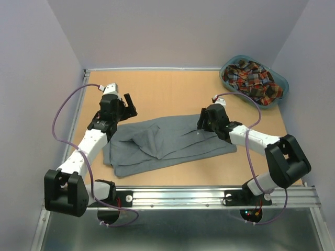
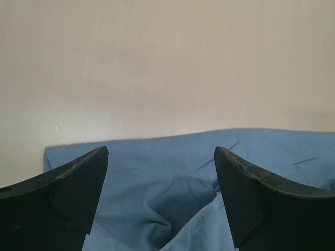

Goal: Fold and stack the long sleeve shirts
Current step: Fold the shirt

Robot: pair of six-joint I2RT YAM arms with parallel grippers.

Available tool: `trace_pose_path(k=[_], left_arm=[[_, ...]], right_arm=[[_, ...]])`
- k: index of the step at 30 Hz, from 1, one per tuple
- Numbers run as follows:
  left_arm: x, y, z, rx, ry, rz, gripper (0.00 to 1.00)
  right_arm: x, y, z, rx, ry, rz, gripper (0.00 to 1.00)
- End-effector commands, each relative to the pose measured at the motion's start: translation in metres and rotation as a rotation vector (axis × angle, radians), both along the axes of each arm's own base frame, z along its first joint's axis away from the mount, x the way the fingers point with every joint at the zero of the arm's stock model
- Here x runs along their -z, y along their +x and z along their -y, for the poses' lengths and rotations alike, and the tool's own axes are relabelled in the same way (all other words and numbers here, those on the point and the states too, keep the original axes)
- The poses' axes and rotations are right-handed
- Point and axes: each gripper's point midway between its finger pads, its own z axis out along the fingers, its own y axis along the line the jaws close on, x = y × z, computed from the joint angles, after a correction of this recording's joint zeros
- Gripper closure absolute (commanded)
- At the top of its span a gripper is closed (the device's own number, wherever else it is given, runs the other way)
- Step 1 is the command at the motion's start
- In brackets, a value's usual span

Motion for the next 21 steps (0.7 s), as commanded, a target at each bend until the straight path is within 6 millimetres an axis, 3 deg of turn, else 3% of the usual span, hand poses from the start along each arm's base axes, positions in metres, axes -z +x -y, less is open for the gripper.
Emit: trace_pose_path(k=[1,2,9,11,21], left_arm=[[0.026,0.001,-0.004,-0.029,-0.021,-0.047,0.07],[0.04,0.002,-0.008,-0.036,-0.017,-0.084,0.07],[0.076,0.003,-0.013,-0.051,-0.032,-0.201,0.07],[0.084,0.002,-0.013,-0.049,-0.03,-0.222,0.07],[0.107,0.0,-0.016,-0.063,-0.005,-0.3,0.07]], right_arm=[[-0.027,0.03,-0.021,0.051,0.162,0.066,0.39],[-0.019,0.032,-0.023,0.048,0.164,0.051,0.41],[-0.004,0.045,-0.028,0.064,0.169,0.042,0.5],[0.0,0.047,-0.031,0.057,0.173,0.037,0.54],[0.02,0.043,-0.039,0.019,0.178,-0.015,0.55]])
